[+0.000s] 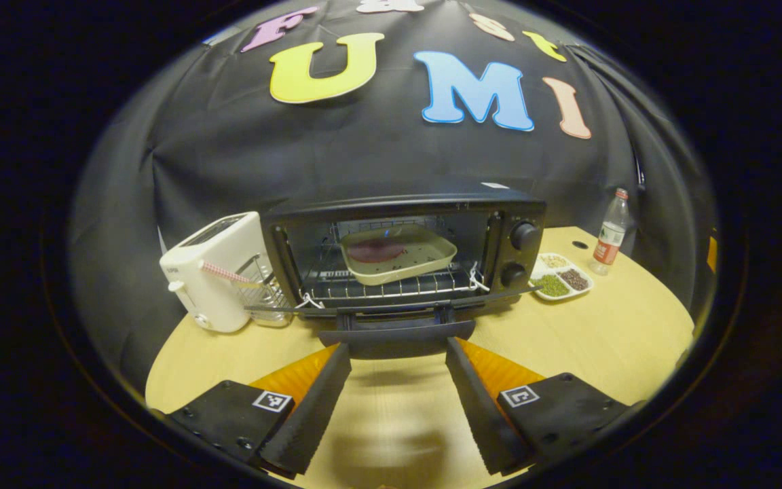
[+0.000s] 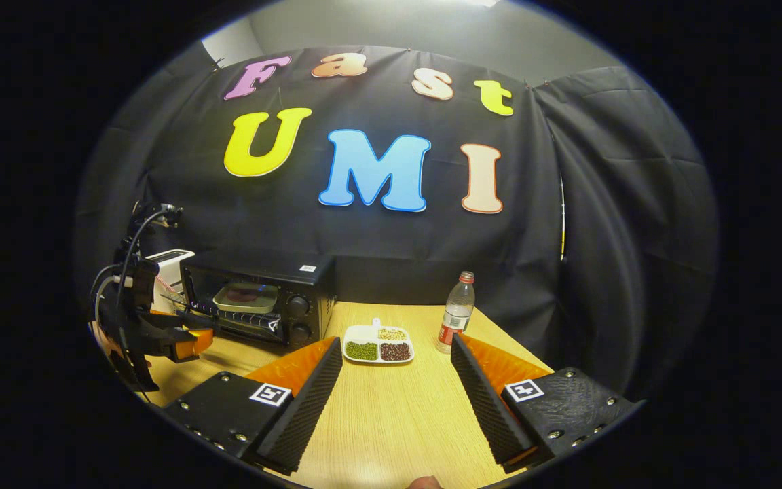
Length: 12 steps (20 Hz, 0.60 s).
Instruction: Open the electric oven with the left hand, put the food in, and close the electric oven.
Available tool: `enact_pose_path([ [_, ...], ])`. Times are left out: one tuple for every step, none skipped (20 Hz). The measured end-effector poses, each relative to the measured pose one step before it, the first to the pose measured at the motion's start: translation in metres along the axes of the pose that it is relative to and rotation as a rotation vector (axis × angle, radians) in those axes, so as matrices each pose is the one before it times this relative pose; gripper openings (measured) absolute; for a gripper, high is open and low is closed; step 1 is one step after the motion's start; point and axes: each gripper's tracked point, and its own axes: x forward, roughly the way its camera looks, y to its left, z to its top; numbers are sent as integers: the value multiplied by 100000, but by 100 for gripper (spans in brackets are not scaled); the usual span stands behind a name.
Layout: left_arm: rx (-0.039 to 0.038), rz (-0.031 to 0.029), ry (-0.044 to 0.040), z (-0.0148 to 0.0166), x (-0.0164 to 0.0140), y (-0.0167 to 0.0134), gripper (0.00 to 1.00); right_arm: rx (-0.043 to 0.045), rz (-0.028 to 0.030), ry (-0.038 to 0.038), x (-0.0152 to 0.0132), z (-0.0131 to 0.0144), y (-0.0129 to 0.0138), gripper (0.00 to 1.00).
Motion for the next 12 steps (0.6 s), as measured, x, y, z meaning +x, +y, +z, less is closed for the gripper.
enact_pose_path([
  [355, 145, -1306, 578, 93, 60, 96, -243, -67, 13, 82, -6, 20, 99],
  [904, 108, -1558, 617, 86, -18, 92, -174, -118, 111, 189, 37, 69, 99],
  [1004, 9, -1693, 597, 264, 44, 94, -116, 107, 219, 135, 67, 153, 99],
  [1265, -180, -2144, 660, 128, -5, 96, -44, 48, 254, -187, -99, -42, 99],
  [362, -762, -1208, 537, 296, -71, 100, -24, 216, 204, 25, -35, 45, 99],
  [-329, -585, -101, 116, 269, -42, 98, -179, 251, 296, 121, -30, 44, 99],
  [-661, -137, -430, 405, 514, 103, 96, -373, 184, 319, 105, 8, 75, 99],
  [-780, -51, -889, 417, 314, 39, 96, -383, 90, 137, 8, 61, 45, 99],
  [-675, -265, -1306, 577, 200, 20, 100, -69, 105, 158, 22, 11, 13, 99],
  [-616, -390, -2031, 745, 129, -164, 96, 423, 183, -61, -13, 122, 8, 99],
  [-309, -549, -2254, 900, 65, -163, 96, 593, 338, 32, 4, 44, 11, 99],
  [-124, -514, -2561, 842, -266, -158, 96, 675, 470, -90, -23, 122, 25, 99],
])
